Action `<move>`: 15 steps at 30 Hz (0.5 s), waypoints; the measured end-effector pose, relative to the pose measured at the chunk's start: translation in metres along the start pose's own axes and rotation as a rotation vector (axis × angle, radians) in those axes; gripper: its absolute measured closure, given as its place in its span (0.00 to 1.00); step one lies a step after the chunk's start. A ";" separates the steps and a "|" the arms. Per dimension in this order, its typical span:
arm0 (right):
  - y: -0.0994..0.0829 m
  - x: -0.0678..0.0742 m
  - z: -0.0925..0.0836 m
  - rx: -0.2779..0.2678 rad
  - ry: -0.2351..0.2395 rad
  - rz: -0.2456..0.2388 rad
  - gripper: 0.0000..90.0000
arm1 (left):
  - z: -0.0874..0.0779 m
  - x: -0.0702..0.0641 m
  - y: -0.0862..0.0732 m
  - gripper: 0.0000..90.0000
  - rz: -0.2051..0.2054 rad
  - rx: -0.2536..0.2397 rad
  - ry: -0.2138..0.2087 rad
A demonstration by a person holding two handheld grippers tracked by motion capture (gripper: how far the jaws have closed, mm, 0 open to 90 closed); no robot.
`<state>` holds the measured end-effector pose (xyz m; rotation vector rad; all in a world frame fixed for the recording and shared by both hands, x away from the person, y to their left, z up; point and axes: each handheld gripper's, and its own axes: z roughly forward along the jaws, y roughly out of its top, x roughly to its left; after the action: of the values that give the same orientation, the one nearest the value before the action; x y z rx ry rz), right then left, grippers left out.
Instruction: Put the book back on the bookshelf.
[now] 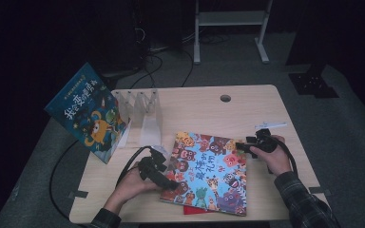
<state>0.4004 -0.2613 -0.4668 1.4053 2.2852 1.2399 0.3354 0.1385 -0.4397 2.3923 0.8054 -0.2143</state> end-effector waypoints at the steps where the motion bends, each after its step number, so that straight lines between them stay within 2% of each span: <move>1: 0.001 0.001 0.001 0.004 0.013 -0.002 0.37 | 0.000 0.000 0.000 0.03 0.000 -0.001 -0.001; 7: 0.001 0.003 0.003 0.007 0.018 -0.003 0.36 | -0.001 0.002 -0.001 0.03 -0.007 0.003 0.003; 15: 0.003 0.007 0.005 0.008 0.000 -0.011 0.35 | -0.003 0.007 -0.005 0.03 -0.037 -0.005 0.019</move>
<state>0.4009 -0.2525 -0.4660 1.3940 2.2968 1.2292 0.3381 0.1472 -0.4422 2.3794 0.8580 -0.2046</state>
